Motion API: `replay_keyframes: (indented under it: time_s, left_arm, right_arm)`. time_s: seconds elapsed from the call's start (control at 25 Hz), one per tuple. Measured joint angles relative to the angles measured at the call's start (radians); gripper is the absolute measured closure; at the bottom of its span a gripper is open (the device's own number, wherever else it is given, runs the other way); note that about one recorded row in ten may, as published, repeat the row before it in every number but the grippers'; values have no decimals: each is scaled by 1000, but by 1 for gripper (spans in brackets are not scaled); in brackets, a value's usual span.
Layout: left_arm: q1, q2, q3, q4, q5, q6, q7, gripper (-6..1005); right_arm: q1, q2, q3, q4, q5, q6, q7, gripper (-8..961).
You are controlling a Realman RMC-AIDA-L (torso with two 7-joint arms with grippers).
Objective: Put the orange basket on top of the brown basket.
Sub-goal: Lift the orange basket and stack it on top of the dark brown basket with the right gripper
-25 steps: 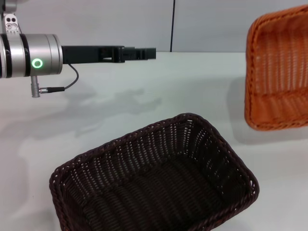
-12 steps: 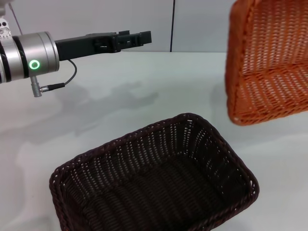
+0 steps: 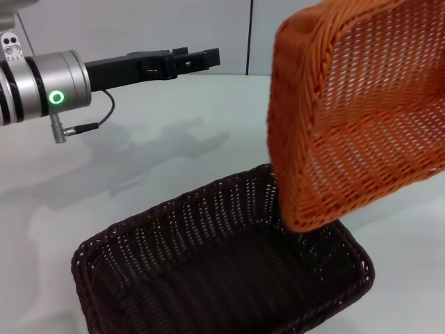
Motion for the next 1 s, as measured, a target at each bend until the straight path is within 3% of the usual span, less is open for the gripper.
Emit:
replay_keyframes:
  time_s: [0.56,1.0]
  left_arm:
    - [-25,1,3,42,3,25,13,138]
    - [-43,3,15,65,9,60,13,137]
  right_arm:
    - [39,9,-170,300,0,-74,-197,713]
    - [32,12,-300,365,-8,-76,-267,712]
